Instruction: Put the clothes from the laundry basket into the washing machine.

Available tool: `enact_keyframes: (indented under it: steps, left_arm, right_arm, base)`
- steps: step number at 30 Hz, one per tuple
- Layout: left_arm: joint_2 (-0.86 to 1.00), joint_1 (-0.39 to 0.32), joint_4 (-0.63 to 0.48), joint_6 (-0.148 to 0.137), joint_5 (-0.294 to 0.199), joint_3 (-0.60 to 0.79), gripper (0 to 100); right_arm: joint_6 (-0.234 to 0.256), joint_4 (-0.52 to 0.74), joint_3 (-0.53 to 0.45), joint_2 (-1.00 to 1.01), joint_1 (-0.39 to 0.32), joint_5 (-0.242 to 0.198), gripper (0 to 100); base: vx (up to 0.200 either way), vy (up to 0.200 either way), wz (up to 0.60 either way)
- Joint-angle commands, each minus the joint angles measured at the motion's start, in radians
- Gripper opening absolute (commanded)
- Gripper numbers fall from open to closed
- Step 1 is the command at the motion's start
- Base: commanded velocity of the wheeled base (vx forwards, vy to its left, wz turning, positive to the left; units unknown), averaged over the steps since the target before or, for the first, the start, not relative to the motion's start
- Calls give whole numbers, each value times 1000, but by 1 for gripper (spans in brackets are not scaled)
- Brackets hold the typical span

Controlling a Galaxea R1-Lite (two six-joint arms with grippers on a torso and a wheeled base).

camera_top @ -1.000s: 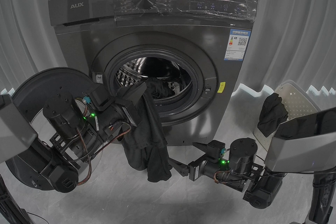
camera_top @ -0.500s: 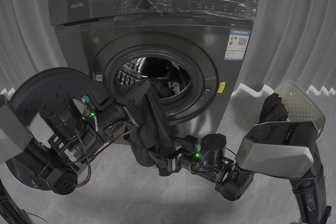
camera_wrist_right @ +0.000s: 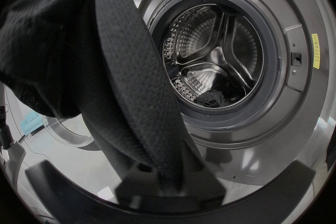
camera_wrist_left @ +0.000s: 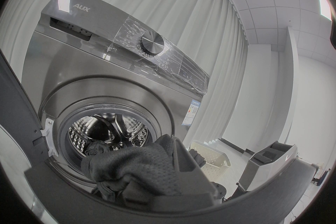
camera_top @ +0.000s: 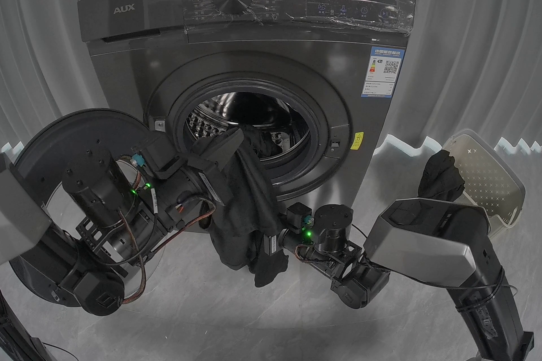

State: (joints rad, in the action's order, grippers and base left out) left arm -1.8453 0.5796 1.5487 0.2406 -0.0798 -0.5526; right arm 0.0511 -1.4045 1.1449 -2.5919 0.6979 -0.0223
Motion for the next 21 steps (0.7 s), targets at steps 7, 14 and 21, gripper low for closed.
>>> enact_keyframes:
  steps: [7, 14, 21]
  left_arm:
    - [-34, -27, -10, -11, 5, 20, 0]
    - [-107, -50, -2, -24, -2, 48, 0]
    - [-226, -37, -1, -35, -3, 59, 0]
  right_arm:
    - [10, 32, 73, 30, -49, 71, 0]
    - [21, 62, 151, 131, -75, 121, 0]
    - [29, 82, 125, 220, -61, 133, 0]
  base:
    - [0, 0, 0]
    - [0, 0, 0]
    - [0, 0, 0]
